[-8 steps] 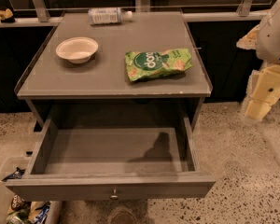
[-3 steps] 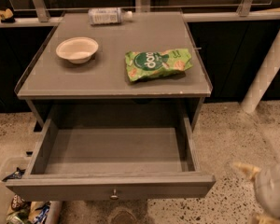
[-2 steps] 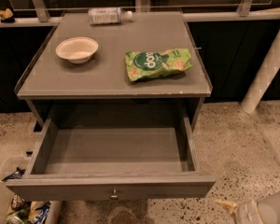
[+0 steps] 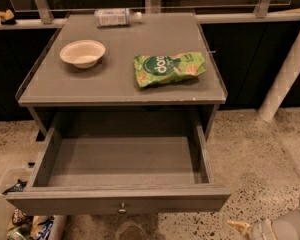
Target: Close top drawer
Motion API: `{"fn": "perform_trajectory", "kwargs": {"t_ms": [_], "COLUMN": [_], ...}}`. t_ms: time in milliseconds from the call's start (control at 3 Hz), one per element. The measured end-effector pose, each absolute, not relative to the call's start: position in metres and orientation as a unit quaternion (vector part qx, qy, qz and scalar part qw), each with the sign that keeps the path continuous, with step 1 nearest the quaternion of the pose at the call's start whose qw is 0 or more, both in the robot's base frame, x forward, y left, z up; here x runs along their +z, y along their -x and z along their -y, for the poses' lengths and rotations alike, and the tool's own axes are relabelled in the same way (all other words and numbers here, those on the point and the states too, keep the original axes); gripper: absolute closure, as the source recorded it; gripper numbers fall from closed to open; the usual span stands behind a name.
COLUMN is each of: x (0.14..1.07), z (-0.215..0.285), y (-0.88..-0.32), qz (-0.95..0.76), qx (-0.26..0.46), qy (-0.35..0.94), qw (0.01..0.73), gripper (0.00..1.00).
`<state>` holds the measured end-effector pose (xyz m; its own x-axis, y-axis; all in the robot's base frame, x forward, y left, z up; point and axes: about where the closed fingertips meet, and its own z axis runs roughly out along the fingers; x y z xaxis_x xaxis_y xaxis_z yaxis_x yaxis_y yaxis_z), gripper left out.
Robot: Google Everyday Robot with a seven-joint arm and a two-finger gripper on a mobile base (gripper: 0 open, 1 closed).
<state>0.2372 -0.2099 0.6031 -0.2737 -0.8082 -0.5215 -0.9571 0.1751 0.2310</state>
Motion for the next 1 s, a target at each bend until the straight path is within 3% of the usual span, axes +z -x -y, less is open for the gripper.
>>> {"fn": "perform_trajectory", "kwargs": {"t_ms": [667,1000], "x": [0.582,0.579], "z": [0.205,0.196], "y": [-0.270,-0.286], "qz": [-0.663,-0.620], "qx": [0.374,0.386], "qy": [0.607,0.631], "qw": [0.226,0.263], "gripper": [0.00,0.00]}}
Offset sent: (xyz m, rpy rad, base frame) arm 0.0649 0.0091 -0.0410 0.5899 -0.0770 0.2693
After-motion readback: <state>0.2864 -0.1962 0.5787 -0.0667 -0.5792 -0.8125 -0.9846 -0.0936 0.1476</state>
